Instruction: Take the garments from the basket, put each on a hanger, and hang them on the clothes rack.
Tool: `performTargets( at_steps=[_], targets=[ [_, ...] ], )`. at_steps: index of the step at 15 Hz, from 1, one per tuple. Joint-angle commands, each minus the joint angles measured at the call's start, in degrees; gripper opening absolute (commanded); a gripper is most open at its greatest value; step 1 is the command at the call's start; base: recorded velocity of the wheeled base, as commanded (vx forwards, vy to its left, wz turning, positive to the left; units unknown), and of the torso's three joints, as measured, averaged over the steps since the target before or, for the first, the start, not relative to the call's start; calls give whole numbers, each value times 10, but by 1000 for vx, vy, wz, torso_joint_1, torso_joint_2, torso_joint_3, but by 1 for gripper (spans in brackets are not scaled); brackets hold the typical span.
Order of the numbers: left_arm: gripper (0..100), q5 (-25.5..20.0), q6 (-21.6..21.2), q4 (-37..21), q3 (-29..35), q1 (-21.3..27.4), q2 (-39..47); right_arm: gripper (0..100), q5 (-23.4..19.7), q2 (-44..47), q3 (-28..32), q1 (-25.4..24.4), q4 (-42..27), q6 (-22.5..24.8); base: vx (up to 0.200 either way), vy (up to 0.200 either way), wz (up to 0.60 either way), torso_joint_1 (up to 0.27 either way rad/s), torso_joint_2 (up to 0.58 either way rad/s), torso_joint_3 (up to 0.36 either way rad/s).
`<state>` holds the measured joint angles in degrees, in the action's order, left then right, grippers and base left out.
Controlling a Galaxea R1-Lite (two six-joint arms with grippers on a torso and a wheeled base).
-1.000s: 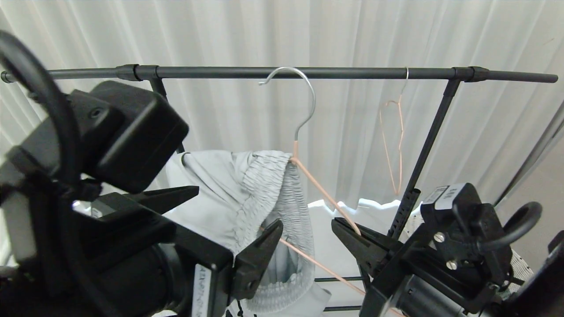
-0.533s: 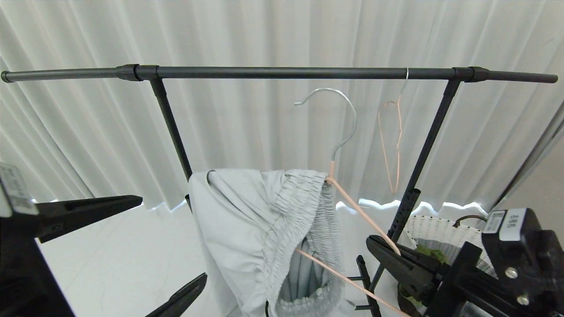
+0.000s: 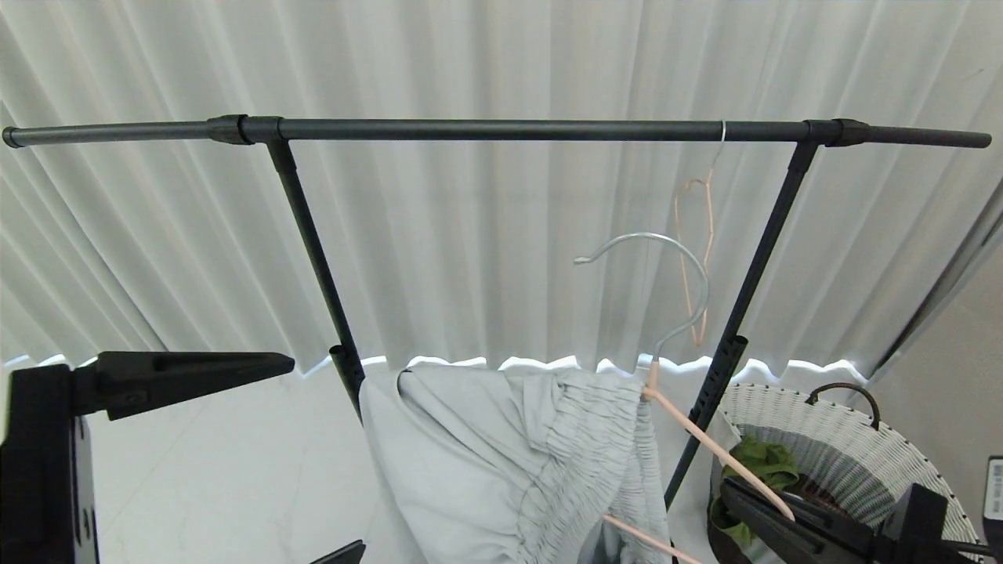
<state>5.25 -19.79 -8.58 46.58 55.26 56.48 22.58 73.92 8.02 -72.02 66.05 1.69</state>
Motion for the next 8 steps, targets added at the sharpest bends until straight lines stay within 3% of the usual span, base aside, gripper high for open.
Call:
performTargets(
  at_steps=[1,5,8],
  targets=[
    [100,-60,-3,15,-2,-50,39,0,0,-7,-5,-4,0,1,0,0,0,0,0,0],
    [100,-183,-33,34,-2,-112,103,0,0,-9,-13,-19,0,9,0,0,0,0,0,0],
    [100,-275,-95,57,1,-204,137,0,-2,-12,-16,-19,0,10,0,0,0,0,0,0]
  ],
)
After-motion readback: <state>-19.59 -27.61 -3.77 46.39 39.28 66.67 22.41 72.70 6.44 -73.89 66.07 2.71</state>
